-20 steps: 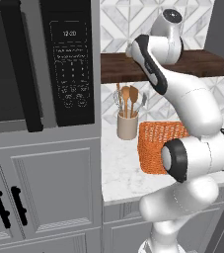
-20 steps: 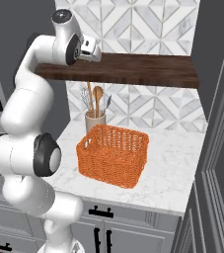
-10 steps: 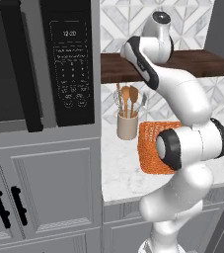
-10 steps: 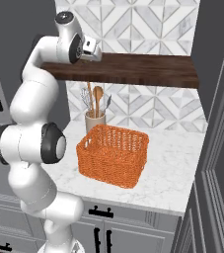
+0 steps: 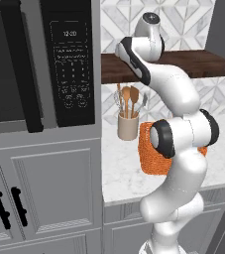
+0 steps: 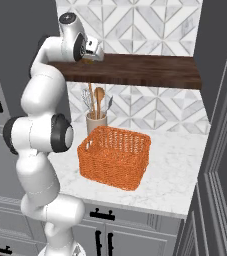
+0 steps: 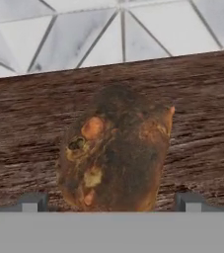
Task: Open the cabinet, pick up the bread from the cabinet and place it in the basket. Then move the basket to the dining counter.
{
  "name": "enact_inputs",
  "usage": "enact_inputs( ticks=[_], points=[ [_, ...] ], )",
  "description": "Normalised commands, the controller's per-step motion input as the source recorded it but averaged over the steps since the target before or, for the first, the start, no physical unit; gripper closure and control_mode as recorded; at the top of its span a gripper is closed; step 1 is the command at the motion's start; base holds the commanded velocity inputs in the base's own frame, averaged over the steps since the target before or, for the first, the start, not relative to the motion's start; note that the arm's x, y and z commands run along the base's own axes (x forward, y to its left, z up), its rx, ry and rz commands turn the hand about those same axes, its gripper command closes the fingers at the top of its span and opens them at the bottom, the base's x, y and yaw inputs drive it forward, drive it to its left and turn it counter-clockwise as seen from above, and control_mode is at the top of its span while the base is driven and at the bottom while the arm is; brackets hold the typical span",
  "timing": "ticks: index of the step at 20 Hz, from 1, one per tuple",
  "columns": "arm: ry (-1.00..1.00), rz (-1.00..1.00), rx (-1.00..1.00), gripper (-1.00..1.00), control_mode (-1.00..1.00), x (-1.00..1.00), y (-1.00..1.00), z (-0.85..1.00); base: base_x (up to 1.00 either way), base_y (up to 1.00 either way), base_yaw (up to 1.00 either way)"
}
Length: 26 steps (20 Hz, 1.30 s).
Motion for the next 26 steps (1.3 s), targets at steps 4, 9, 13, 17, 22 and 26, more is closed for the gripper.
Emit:
enact_inputs(
  ticks=[4, 9, 13, 17, 22, 26],
  points=[
    [0.03, 0.0, 0.0, -1.0, -1.0, 0.49, 0.0, 0.0, 0.0, 0.0, 0.0],
    [0.01, 0.0, 0.0, -1.0, -1.0, 0.35, -0.01, -0.02, 0.0, 0.0, 0.0],
    [0.0, 0.0, 0.0, 1.0, -1.0, 0.27, -0.03, -0.15, 0.0, 0.0, 0.0],
    [-0.01, 0.0, 0.0, 1.0, -1.0, 0.04, -0.02, -0.15, 0.0, 0.0, 0.0],
    [-0.01, 0.0, 0.0, 1.0, -1.0, -0.17, -0.16, -0.02, 0.0, 0.0, 0.0],
    [-0.06, 0.0, 0.0, 1.0, -1.0, -0.82, -0.36, -0.04, 0.0, 0.0, 0.0]
  ],
)
